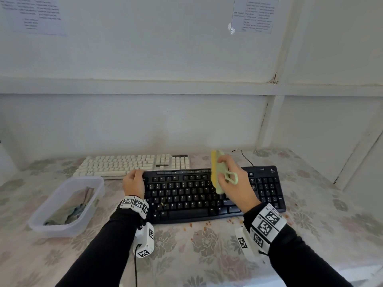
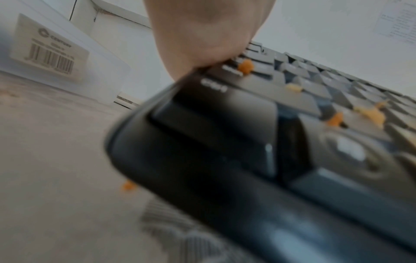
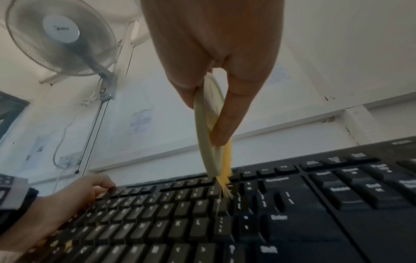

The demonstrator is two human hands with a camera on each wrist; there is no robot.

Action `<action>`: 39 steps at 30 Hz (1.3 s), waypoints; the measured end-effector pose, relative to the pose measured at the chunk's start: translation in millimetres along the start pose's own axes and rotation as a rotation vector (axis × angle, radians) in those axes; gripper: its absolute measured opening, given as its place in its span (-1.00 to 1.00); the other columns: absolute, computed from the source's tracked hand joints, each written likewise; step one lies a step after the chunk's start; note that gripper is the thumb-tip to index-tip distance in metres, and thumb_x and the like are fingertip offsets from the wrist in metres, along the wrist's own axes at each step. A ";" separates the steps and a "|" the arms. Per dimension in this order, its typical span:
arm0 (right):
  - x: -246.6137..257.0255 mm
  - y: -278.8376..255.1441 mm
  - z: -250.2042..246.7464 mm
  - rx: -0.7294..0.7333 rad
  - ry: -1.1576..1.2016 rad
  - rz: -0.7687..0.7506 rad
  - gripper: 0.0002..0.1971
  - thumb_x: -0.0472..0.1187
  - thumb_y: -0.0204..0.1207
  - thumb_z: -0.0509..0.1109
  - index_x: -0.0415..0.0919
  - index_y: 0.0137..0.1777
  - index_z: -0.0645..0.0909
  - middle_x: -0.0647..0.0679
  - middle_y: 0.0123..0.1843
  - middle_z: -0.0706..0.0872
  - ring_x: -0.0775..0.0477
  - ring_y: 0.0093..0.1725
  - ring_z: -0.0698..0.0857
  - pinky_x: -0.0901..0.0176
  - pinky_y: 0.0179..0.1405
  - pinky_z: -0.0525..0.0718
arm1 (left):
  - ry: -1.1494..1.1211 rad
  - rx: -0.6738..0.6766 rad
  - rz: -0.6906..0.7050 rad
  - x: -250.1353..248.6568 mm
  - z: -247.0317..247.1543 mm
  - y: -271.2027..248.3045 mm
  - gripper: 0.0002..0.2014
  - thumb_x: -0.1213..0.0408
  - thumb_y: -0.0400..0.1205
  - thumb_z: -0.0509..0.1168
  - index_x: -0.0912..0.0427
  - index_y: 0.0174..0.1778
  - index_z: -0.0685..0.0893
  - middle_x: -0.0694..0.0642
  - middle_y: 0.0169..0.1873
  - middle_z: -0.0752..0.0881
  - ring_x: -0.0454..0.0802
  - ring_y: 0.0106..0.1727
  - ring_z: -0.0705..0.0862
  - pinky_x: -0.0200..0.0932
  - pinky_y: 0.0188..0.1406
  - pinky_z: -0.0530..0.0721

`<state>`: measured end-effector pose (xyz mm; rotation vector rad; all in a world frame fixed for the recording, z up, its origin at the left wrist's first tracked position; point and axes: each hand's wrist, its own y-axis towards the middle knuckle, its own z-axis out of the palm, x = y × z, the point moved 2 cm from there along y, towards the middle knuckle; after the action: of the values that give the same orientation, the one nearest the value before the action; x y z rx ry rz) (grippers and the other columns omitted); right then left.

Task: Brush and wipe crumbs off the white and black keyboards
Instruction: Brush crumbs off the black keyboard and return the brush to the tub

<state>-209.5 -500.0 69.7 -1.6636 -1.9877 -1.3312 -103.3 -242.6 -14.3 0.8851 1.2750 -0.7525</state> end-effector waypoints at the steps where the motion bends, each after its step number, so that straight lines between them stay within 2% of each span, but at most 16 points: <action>1: -3.5 -2.0 1.5 0.065 -0.020 0.031 -0.66 -0.48 0.49 0.22 -0.03 0.10 0.42 0.03 -0.39 0.48 0.15 -0.51 0.44 0.48 -0.54 0.43 | 0.001 -0.001 -0.002 0.1 -0.2 -0.2 -0.66 0.45 0.60 0.17 0.17 -0.51 0.33 0.10 -0.56 0.30 -0.04 -0.48 0.23 -0.17 -0.45 0.21; 4: -11.4 -10.9 0.6 0.273 -0.077 0.131 -0.63 -0.49 0.42 0.19 0.07 -0.05 0.39 -0.01 -0.43 0.44 0.10 -0.54 0.35 0.38 -0.62 0.36 | -0.006 -0.005 -0.008 0.4 0.0 -0.7 -0.72 0.44 0.59 0.18 0.22 -0.46 0.41 0.10 -0.54 0.35 -0.05 -0.46 0.28 -0.17 -0.44 0.26; 7: -9.1 -15.8 -5.3 0.372 -0.127 0.202 -0.72 -0.46 0.39 0.23 -0.02 -0.12 0.41 0.02 -0.39 0.42 0.11 -0.51 0.34 0.42 -0.64 0.35 | -0.015 -0.003 -0.011 0.1 -0.1 -2.1 -0.77 0.42 0.59 0.18 0.26 -0.40 0.46 0.11 -0.52 0.38 -0.06 -0.45 0.31 -0.17 -0.45 0.28; 9: 0.3 -12.4 -9.1 0.291 -0.088 0.204 -0.76 -0.44 0.42 0.25 -0.06 -0.10 0.42 0.04 -0.36 0.45 0.15 -0.50 0.38 0.47 -0.64 0.39 | -0.028 0.002 -0.016 0.0 -0.3 -2.1 -0.83 0.42 0.59 0.18 0.27 -0.34 0.51 0.13 -0.50 0.38 -0.06 -0.45 0.31 -0.18 -0.46 0.28; 11: 15.0 -7.0 -7.0 0.176 0.029 0.145 -0.74 -0.45 0.47 0.26 -0.05 -0.03 0.41 0.03 -0.33 0.51 0.18 -0.54 0.46 0.51 -0.63 0.43 | -0.041 0.005 -0.024 1.4 -0.7 -0.6 -0.86 0.42 0.59 0.18 0.27 -0.30 0.53 0.16 -0.48 0.38 -0.03 -0.43 0.32 -0.17 -0.45 0.28; 13: 32.1 -1.9 4.7 0.141 0.126 0.066 -0.70 -0.43 0.52 0.27 -0.01 0.05 0.35 0.00 -0.27 0.54 0.19 -0.54 0.57 0.51 -0.64 0.47 | -0.056 0.009 -0.032 2.5 -1.1 0.8 -0.87 0.42 0.58 0.18 0.26 -0.29 0.53 0.17 -0.46 0.39 0.00 -0.40 0.32 -0.16 -0.43 0.28; 16: 47.4 1.9 35.0 0.157 0.168 -0.046 -0.69 -0.39 0.54 0.28 0.02 0.11 0.35 0.00 -0.22 0.55 0.18 -0.51 0.50 0.48 -0.62 0.46 | -0.067 0.014 -0.037 1.1 -0.9 0.4 -0.86 0.43 0.58 0.19 0.26 -0.31 0.52 0.15 -0.46 0.39 -0.01 -0.40 0.32 -0.16 -0.43 0.28; 18: 48.5 0.4 53.2 0.201 0.118 -0.105 -0.71 -0.41 0.52 0.26 -0.06 0.13 0.41 0.08 -0.25 0.50 0.18 -0.47 0.43 0.50 -0.56 0.41 | -0.076 0.018 -0.047 -0.2 -0.4 -0.7 -0.82 0.45 0.58 0.18 0.27 -0.37 0.51 0.13 -0.50 0.40 -0.03 -0.42 0.34 -0.16 -0.43 0.30; 20: 45.1 -4.8 62.7 0.286 0.080 -0.085 -0.71 -0.42 0.50 0.23 -0.04 0.11 0.41 0.09 -0.28 0.48 0.17 -0.44 0.42 0.51 -0.52 0.40 | -0.081 0.022 -0.054 -2.3 -0.6 -2.0 -0.76 0.47 0.58 0.17 0.24 -0.43 0.50 0.11 -0.50 0.43 -0.04 -0.43 0.36 -0.17 -0.43 0.33; 22: 40.1 -9.5 62.4 0.361 0.057 -0.030 -0.73 -0.40 0.48 0.21 0.01 0.00 0.38 0.06 -0.36 0.47 0.15 -0.49 0.38 0.48 -0.55 0.37 | -0.085 0.023 -0.056 -3.7 -0.9 -2.8 -0.72 0.48 0.58 0.17 0.21 -0.47 0.49 0.11 -0.51 0.43 -0.04 -0.43 0.37 -0.17 -0.43 0.33; 26: 37.5 -11.8 52.7 0.477 0.032 0.081 -0.87 -0.39 0.46 0.21 -0.14 -0.12 0.42 0.05 -0.39 0.43 0.15 -0.54 0.35 0.46 -0.64 0.37 | -0.104 0.015 -0.067 -5.6 -0.3 -4.5 -0.69 0.48 0.58 0.18 0.19 -0.50 0.52 0.11 -0.53 0.46 -0.03 -0.43 0.39 -0.18 -0.43 0.37; 28: 42.7 -7.6 51.0 0.411 0.054 0.071 -0.86 -0.38 0.47 0.22 -0.10 -0.13 0.43 0.06 -0.39 0.44 0.19 -0.56 0.37 0.47 -0.65 0.38 | -0.107 0.012 -0.070 -7.7 -0.1 -5.4 -0.68 0.48 0.58 0.19 0.18 -0.52 0.52 0.05 -0.57 0.47 -0.05 -0.44 0.39 -0.23 -0.47 0.39; 30: 51.6 -3.1 55.2 0.291 0.104 -0.002 -0.80 -0.40 0.49 0.22 -0.05 -0.07 0.42 0.11 -0.42 0.43 0.19 -0.58 0.41 0.49 -0.61 0.38 | -0.114 0.011 -0.082 -10.2 -0.7 -6.9 -0.67 0.49 0.58 0.19 0.18 -0.51 0.54 0.00 -0.60 0.49 -0.09 -0.46 0.40 -0.30 -0.53 0.40; 33: 60.9 -1.4 73.2 0.203 0.160 -0.100 -0.76 -0.45 0.50 0.22 -0.10 0.04 0.44 0.13 -0.43 0.41 0.23 -0.52 0.48 0.51 -0.56 0.35 | -0.145 0.023 -0.125 -14.6 -1.7 -9.9 -0.70 0.49 0.58 0.19 0.20 -0.48 0.56 0.03 -0.56 0.54 -0.09 -0.45 0.45 -0.32 -0.54 0.46; 36: 61.7 -4.6 86.4 0.223 0.138 -0.111 -0.76 -0.44 0.50 0.21 -0.10 0.06 0.45 0.11 -0.40 0.44 0.24 -0.49 0.46 0.50 -0.51 0.38 | -0.191 0.077 -0.197 -16.1 -2.7 -9.4 -0.76 0.46 0.56 0.22 0.24 -0.43 0.59 0.13 -0.48 0.55 -0.01 -0.43 0.51 -0.22 -0.46 0.51; 39: 59.5 -16.6 91.4 0.358 0.098 -0.080 -0.74 -0.43 0.48 0.17 -0.01 -0.04 0.39 0.09 -0.46 0.41 0.22 -0.58 0.42 0.45 -0.57 0.35 | -0.215 0.108 -0.277 -14.3 -5.0 -6.6 -0.82 0.41 0.54 0.25 0.26 -0.38 0.65 0.16 -0.47 0.59 0.06 -0.43 0.56 -0.19 -0.42 0.53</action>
<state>-210.6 -391.5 50.0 -1.3437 -2.1024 -0.9846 -113.5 -241.4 -1.4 0.6982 1.1856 -1.1138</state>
